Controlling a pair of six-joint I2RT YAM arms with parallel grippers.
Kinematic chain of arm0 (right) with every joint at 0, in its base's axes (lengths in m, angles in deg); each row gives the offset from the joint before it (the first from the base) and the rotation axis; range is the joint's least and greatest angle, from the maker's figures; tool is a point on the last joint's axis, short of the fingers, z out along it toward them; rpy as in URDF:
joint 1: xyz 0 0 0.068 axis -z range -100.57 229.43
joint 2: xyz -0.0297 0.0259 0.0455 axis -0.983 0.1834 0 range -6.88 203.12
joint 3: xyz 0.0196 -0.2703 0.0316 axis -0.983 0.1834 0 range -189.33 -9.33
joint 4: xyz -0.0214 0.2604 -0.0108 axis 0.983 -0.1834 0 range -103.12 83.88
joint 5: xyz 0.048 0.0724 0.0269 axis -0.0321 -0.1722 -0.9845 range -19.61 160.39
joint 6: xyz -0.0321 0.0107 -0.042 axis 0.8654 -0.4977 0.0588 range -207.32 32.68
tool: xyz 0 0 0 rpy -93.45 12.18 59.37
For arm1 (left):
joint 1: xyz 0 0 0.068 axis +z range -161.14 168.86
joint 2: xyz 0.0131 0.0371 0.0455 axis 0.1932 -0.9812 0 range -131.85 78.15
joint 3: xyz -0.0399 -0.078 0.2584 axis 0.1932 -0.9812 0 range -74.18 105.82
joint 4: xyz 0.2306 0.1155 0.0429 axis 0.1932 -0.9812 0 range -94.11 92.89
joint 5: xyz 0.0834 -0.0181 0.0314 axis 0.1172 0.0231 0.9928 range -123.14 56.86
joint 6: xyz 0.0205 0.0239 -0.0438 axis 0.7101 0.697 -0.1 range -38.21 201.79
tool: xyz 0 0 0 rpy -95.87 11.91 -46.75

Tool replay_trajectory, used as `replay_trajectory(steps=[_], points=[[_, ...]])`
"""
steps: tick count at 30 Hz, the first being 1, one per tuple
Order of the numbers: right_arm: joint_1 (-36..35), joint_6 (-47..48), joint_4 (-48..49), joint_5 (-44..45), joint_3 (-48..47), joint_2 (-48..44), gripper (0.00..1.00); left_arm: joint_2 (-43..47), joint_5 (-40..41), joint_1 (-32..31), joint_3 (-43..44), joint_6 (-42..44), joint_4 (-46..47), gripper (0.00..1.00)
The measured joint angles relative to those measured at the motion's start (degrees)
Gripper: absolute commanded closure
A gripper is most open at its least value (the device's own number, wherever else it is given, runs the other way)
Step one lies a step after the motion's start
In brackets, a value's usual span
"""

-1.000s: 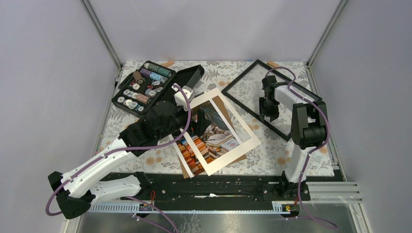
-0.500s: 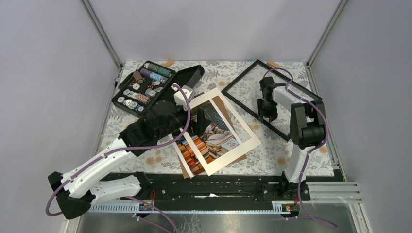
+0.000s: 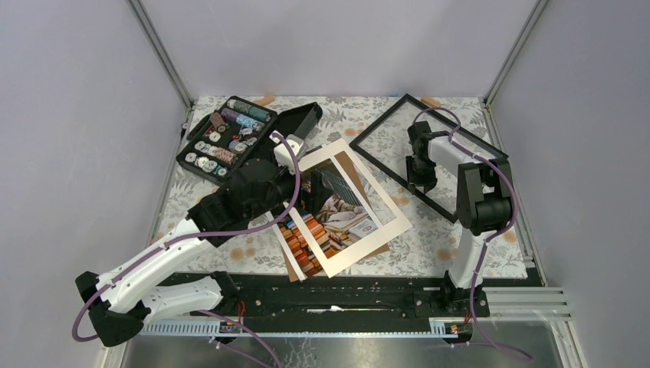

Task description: Put the photo into the frame

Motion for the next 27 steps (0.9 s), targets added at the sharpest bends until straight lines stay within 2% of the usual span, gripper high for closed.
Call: replay_trajectory(steps=[13, 27], points=[[-0.3, -0.7, 0.0, 1.0, 0.0, 0.2, 0.52, 0.0, -0.3, 0.2, 0.0, 0.0, 0.0, 0.01], [-0.7, -1.3, -0.7, 2.0, -0.7, 1.0, 0.54, 0.5, -0.9, 0.2, 0.0, 0.0, 0.0, 0.01]])
